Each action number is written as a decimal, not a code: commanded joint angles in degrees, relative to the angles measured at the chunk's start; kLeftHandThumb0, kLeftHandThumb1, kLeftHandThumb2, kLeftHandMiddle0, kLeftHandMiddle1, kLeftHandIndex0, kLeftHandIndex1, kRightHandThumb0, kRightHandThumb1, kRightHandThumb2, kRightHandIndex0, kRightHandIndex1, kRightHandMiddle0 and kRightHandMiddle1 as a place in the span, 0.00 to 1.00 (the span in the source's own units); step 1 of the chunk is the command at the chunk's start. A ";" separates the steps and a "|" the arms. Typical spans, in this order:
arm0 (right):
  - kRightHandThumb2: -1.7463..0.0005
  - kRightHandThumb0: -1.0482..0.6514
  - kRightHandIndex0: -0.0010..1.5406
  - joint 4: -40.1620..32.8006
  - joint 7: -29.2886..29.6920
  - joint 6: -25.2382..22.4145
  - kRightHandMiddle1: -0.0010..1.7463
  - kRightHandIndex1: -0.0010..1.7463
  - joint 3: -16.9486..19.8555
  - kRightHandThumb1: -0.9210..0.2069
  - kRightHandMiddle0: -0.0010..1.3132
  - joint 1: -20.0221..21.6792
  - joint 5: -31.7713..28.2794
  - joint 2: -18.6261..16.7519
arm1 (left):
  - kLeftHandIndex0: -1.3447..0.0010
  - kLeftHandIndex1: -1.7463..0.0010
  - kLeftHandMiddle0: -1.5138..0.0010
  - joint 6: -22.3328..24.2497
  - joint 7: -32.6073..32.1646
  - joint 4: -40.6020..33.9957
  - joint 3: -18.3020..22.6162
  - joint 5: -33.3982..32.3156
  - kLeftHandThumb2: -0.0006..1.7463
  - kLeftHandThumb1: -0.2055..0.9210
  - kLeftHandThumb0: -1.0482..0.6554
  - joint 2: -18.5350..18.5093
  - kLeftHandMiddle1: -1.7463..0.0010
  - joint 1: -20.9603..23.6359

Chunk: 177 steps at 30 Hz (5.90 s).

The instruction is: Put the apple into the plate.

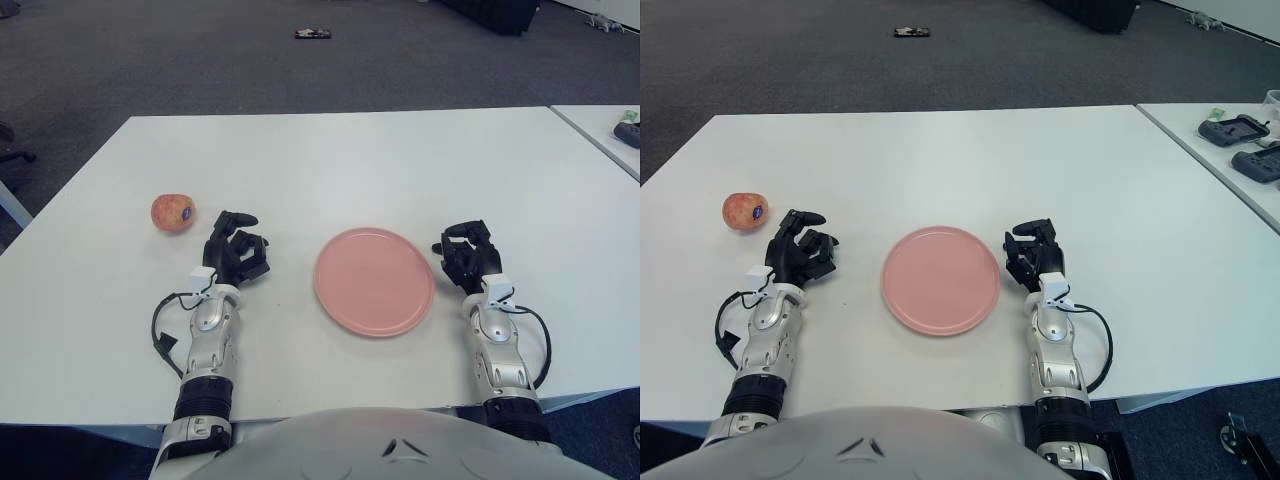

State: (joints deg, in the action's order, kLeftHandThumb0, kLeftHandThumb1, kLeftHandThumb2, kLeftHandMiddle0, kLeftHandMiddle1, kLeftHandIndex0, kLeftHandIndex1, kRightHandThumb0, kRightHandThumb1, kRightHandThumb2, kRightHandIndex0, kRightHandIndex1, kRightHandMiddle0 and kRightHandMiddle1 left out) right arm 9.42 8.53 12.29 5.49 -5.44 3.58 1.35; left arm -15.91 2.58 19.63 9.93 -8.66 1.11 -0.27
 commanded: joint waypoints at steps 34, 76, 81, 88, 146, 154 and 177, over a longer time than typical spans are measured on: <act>0.67 0.41 0.32 2.45 0.18 1.11 1.00 0.70 0.43 0.03 0.16 1.10 -0.15 0.16 | 0.81 0.00 0.75 6.07 -47.26 -6.60 -10.55 56.81 0.40 0.85 0.61 -9.05 0.14 -0.10; 0.68 0.41 0.32 2.90 1.00 1.30 1.00 0.69 0.46 0.02 0.16 1.63 0.32 0.08 | 1.00 1.00 1.00 4.92 -24.85 28.06 -14.73 43.97 0.29 0.75 0.01 -34.63 1.00 25.42; 0.68 0.41 0.32 2.72 1.00 1.19 1.00 0.70 0.49 0.02 0.16 1.57 0.21 0.06 | 1.00 1.00 1.00 1.84 -23.93 32.49 -16.00 42.92 0.28 0.73 0.02 -35.57 1.00 27.34; 0.69 0.41 0.32 2.79 1.19 1.19 1.00 0.70 0.42 0.01 0.16 1.61 0.45 0.12 | 1.00 1.00 1.00 -0.61 -23.44 39.69 -19.03 43.57 0.28 0.73 0.02 -36.82 1.00 30.60; 0.66 0.41 0.34 1.29 2.01 2.99 1.00 0.71 0.65 0.04 0.17 0.26 0.99 0.29 | 1.00 0.92 1.00 0.79 -13.64 56.06 -30.87 43.19 0.30 0.84 0.03 -29.33 1.00 41.25; 0.66 0.41 0.33 0.96 2.10 2.13 1.00 0.70 0.78 0.05 0.17 0.19 0.80 0.15 | 1.00 0.83 0.97 0.50 -12.62 56.17 -30.99 42.47 0.29 0.84 0.04 -28.67 0.99 41.69; 0.67 0.41 0.32 0.13 2.27 2.64 1.00 0.70 0.88 0.03 0.16 -0.16 0.67 0.16 | 0.65 0.01 0.63 -2.95 -24.03 55.97 -33.05 44.84 0.76 0.38 0.71 -28.76 0.03 41.21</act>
State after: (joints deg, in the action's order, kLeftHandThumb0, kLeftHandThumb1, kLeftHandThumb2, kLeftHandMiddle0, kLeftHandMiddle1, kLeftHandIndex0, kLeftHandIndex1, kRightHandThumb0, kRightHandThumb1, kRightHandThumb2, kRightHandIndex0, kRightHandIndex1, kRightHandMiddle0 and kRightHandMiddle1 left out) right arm 10.08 10.78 14.70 6.03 -5.66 4.31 1.37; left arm -17.76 -19.59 75.36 -22.07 34.95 -27.90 41.83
